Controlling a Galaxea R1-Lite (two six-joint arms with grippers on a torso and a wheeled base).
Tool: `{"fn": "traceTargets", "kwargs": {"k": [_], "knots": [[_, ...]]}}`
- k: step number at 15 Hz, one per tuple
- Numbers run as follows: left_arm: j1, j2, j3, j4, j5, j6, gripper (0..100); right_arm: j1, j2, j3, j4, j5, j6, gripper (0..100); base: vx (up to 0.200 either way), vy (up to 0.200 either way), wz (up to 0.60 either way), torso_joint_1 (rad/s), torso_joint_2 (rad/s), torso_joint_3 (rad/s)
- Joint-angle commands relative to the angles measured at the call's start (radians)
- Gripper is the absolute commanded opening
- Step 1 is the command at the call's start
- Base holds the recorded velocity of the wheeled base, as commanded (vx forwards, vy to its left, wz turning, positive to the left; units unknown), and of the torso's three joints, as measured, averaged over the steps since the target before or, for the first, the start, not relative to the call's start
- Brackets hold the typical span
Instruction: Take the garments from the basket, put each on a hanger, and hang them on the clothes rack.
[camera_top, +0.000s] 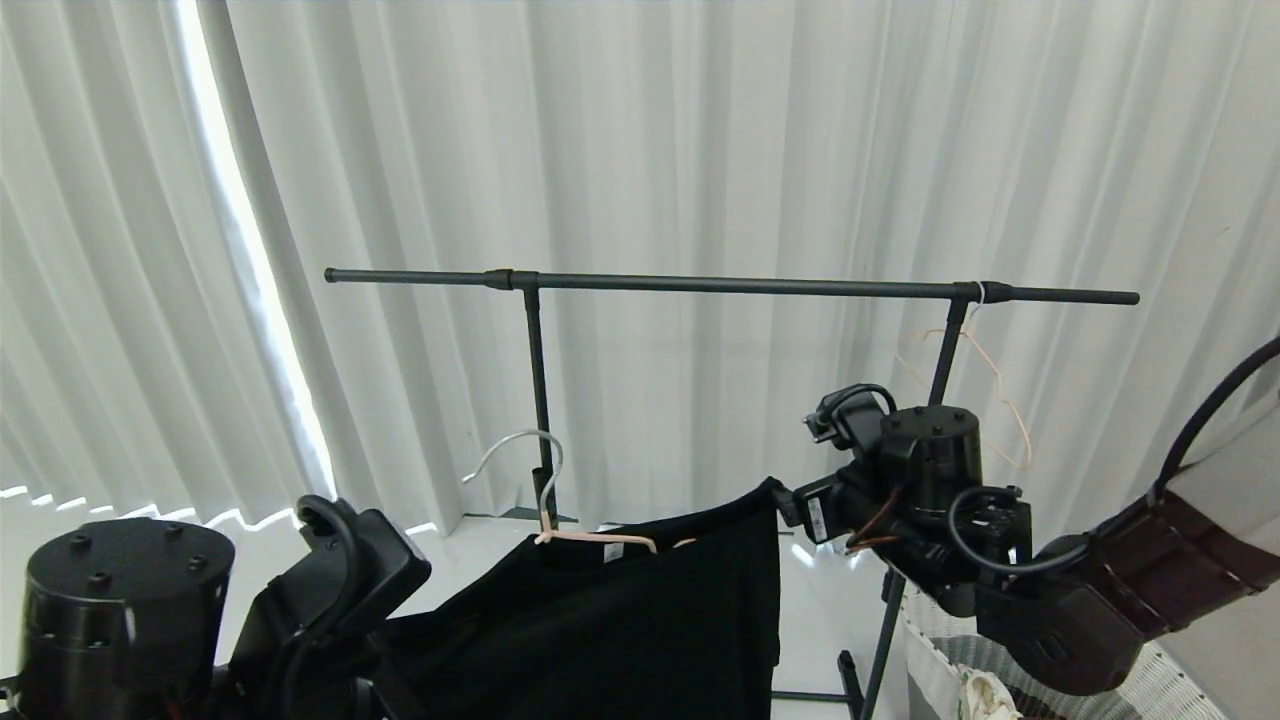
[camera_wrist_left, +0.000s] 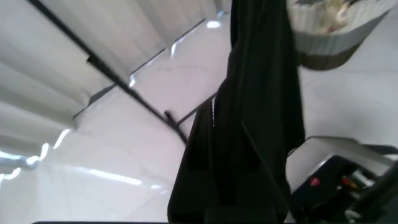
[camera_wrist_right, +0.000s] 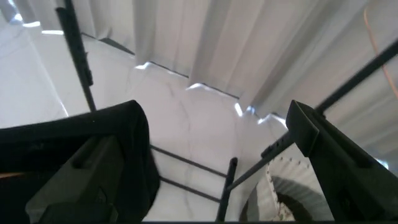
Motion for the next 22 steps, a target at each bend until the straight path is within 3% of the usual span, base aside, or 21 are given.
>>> {"fn": "traceTargets", "kwargs": {"k": [1, 3, 6, 7, 8, 11, 13, 15, 20, 22], "knots": [[-0.001, 0.08, -0.012, -0.001, 0.033, 0.001, 0, -0.007, -0.086, -0.004, 0.003, 0.052, -0.043, 100, 0.0, 0.0, 0.0, 0.0, 0.0, 0.0], [-0.001, 0.113, -0.024, -0.001, 0.045, 0.0, 0, -0.008, -0.14, -0.004, 0.031, 0.068, -0.07, 100, 0.0, 0.0, 0.0, 0.0, 0.0, 0.0], [-0.024, 0.11, -0.037, -0.001, -0.021, -0.003, 0, -0.011, -0.224, -0.003, 0.127, 0.18, -0.072, 100, 0.0, 0.0, 0.0, 0.0, 0.0, 0.0], [-0.027, 0.096, -0.043, -0.003, -0.09, -0.002, 0, -0.042, -0.241, -0.026, 0.196, 0.256, -0.089, 100, 0.0, 0.0, 0.0, 0.0, 0.0, 0.0], [-0.025, 0.096, -0.047, -0.004, -0.104, -0.002, 0, -0.07, -0.252, -0.056, 0.262, 0.305, -0.118, 100, 0.0, 0.0, 0.0, 0.0, 0.0, 0.0], [-0.019, 0.102, -0.06, -0.007, -0.104, -0.002, 0, -0.128, -0.29, -0.216, 0.567, 0.45, -0.168, 100, 0.0, 0.0, 0.0, 0.0, 0.0, 0.0], [-0.021, 0.105, -0.061, -0.007, -0.104, -0.002, 0, -0.128, -0.309, -0.32, 0.771, 0.5, -0.17, 100, 0.0, 0.0, 0.0, 0.0, 0.0, 0.0], [-0.021, 0.11, -0.076, -0.007, -0.104, -0.003, 0, -0.125, -0.329, -0.377, 0.922, 0.598, -0.171, 100, 0.0, 0.0, 0.0, 0.0, 0.0, 0.0], [-0.031, 0.105, -0.086, -0.009, -0.11, -0.005, 0, -0.125, -0.327, -0.395, 1.006, 0.629, -0.179, 100, 0.0, 0.0, 0.0, 0.0, 0.0, 0.0], [-0.08, 0.103, -0.083, -0.047, -0.133, -0.005, 0, -0.107, -0.335, -0.381, 1.006, 0.68, -0.208, 100, 0.0, 0.0, 0.0, 0.0, 0.0, 0.0]]}}
